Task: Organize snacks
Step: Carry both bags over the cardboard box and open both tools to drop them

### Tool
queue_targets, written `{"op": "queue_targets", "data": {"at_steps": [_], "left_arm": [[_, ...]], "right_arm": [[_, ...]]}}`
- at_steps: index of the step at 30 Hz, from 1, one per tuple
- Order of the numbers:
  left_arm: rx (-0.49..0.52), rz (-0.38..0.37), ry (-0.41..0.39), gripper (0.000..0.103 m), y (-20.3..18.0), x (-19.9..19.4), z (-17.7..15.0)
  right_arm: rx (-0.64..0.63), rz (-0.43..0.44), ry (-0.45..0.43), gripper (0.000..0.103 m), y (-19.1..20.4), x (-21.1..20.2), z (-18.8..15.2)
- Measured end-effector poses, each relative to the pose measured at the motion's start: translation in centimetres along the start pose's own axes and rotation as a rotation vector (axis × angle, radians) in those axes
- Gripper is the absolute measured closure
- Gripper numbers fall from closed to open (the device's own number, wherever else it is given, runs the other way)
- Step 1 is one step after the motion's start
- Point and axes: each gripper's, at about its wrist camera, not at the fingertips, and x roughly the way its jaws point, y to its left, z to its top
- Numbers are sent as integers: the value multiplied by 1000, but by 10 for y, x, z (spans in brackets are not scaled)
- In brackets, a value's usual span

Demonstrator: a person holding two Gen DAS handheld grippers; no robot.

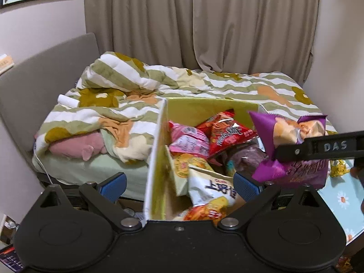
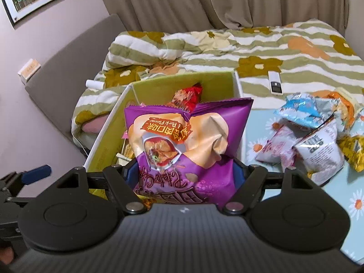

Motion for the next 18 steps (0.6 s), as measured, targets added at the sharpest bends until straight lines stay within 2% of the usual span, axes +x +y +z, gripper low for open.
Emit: {"op": "queue_targets", "data": {"at_steps": [2,4,7,11,15,18], "left_arm": [[5,4,-7,1,5,-3,0],[9,10,-13,1,6,-5,-1],[11,5,-7,1,9,-5,-5],[27,23,-19,1,6,-5,-12],[51,35,-18,1,1,-3,-12],[51,16,-28,1,-1,-8,-9]], "right_arm": [[29,0,-4,8,2,4,-3],[54,10,-2,0,2,6,-7],[76,6,-50,0,2,3,-14],[35,-23,-90,0,4,-2,-22],[-6,-52,-97,0,5,-4,-28],[-15,-37,-102,0,4,-10,-28]]}}
